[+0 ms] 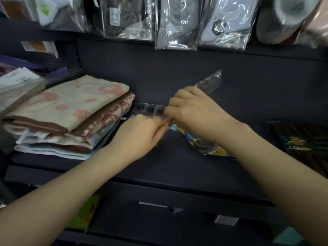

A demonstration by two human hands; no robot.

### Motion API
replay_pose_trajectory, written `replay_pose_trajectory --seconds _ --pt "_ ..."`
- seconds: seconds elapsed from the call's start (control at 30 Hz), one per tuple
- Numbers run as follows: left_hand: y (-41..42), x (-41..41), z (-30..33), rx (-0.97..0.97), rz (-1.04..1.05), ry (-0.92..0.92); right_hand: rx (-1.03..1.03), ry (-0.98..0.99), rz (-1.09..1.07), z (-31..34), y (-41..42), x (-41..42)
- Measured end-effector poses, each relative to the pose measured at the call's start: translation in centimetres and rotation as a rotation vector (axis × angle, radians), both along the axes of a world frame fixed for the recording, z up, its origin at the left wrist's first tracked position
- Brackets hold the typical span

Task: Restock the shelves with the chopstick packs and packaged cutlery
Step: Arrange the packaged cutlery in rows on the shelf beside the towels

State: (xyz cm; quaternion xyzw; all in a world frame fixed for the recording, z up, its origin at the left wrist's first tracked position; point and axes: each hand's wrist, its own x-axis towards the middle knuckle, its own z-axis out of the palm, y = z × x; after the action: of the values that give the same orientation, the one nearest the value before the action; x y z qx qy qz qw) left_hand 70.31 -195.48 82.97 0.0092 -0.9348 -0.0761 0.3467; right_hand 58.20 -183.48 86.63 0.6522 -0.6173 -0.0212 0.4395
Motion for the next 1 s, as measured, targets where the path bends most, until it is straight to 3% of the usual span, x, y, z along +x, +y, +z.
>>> replay_pose_trajectory --seconds 0.1,0.17,0.23,0.3,0.37,0.43,0.53,0.6,0.7,0.83,1.0 --pt "-1.1 0.4 -0.9 0.573 -0.069 -0.165 -0.339 -0.323 -0.08 0.5 -0.3 -1.2" --pt "-1.6 0.4 -1.8 0.926 -0.095 -0.178 -0.406 -0.726 -0.245 0.8 -0.4 -2.6" --pt "-1.9 0.5 -2.3 1.078 -0.119 -0.178 -0.315 -1.289 -0.275 0.5 -0.8 -3.9" --pt "-2.2 0.4 -2.5 1.113 -0.133 -0.202 -0.189 -1.782 -0.156 -0.4 -2.0 -5.2" --pt "-2.4 0.1 -2.5 1.115 -0.175 -0.216 -0.176 -1.976 -0.078 -1.2 -3.5 -6.2" --pt "-2.7 -0.4 -2.5 1.033 -0.196 -0.222 -0.232 -2.017 -0.064 -1.6 -4.9 -6.9" --pt "-4.0 -0.9 -3.1 0.459 -0.033 -0.314 -0.245 -1.926 -0.168 -2.0 -6.6 -7.8" --pt "-4.8 -0.7 -3.3 0.194 -0.021 -0.448 -0.193 -1.815 -0.243 -2.5 -7.3 -8.3" --pt "-5.7 -0.8 -3.8 0.082 -0.089 -0.644 -0.122 -1.61 -0.326 -3.5 -7.7 -9.0" --pt "-6.1 -1.3 -3.9 0.045 -0.084 -0.735 0.094 -1.416 -0.42 -4.5 -7.4 -9.8" --pt "-6.6 -1.6 -3.6 0.045 -0.096 -0.792 0.181 -1.433 -0.458 -5.3 -7.1 -10.9"
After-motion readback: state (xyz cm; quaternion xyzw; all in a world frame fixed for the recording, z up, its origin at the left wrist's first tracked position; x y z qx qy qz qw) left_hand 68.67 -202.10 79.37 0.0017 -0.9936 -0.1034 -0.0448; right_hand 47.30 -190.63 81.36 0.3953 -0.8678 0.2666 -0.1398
